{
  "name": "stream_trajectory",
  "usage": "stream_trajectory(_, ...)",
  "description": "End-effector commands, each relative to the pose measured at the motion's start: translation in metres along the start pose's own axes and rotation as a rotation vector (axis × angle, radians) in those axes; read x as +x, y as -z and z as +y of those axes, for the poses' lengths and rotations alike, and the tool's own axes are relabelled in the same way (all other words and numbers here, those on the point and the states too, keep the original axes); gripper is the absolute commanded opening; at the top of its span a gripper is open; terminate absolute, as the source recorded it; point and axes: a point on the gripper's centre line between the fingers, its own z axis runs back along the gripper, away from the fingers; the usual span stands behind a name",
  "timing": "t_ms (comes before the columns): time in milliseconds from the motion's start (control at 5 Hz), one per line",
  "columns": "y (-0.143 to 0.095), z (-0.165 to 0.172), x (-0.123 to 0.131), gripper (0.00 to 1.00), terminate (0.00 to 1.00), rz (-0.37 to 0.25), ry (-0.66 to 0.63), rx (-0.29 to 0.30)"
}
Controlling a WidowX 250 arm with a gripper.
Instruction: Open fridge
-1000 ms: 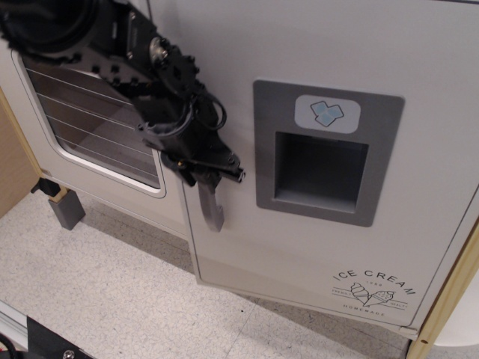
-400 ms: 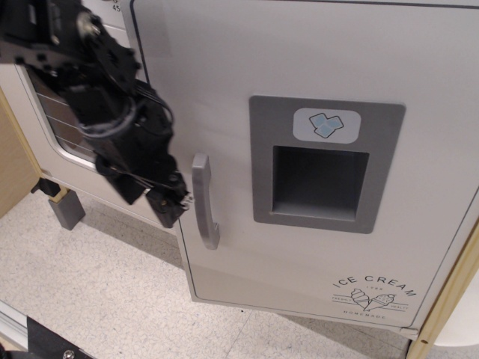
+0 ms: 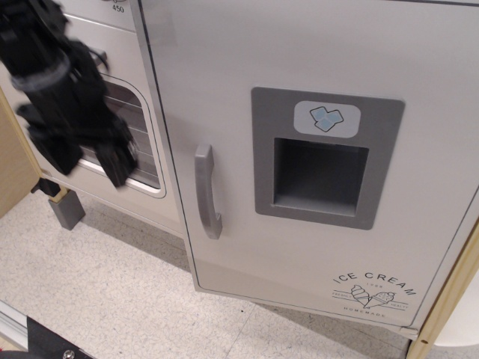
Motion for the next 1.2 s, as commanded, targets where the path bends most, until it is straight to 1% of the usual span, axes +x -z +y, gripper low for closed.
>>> stream_trajectory(0,-0.04,0.041,0.058,1.0,0.0,-0.019,-0.394,0.042)
stream_trajectory(200,-0.043,0.038,0.074,1.0,0.0,-0.039,-0.488,0.008)
stream_trajectory(400,-0.04,0.017,0.087,1.0,0.0,-0.051,-0.479,-0.035)
stream_trajectory(600,-0.038,-0.01,0.089,1.0,0.0,-0.075,-0.404,-0.067)
stream_trajectory(800,-0.048,-0.032,0.092,1.0,0.0,-0.129,-0.391,-0.075)
stream_trajectory(1000,-0.05,-0.041,0.084,1.0,0.0,-0.12,-0.332,-0.052)
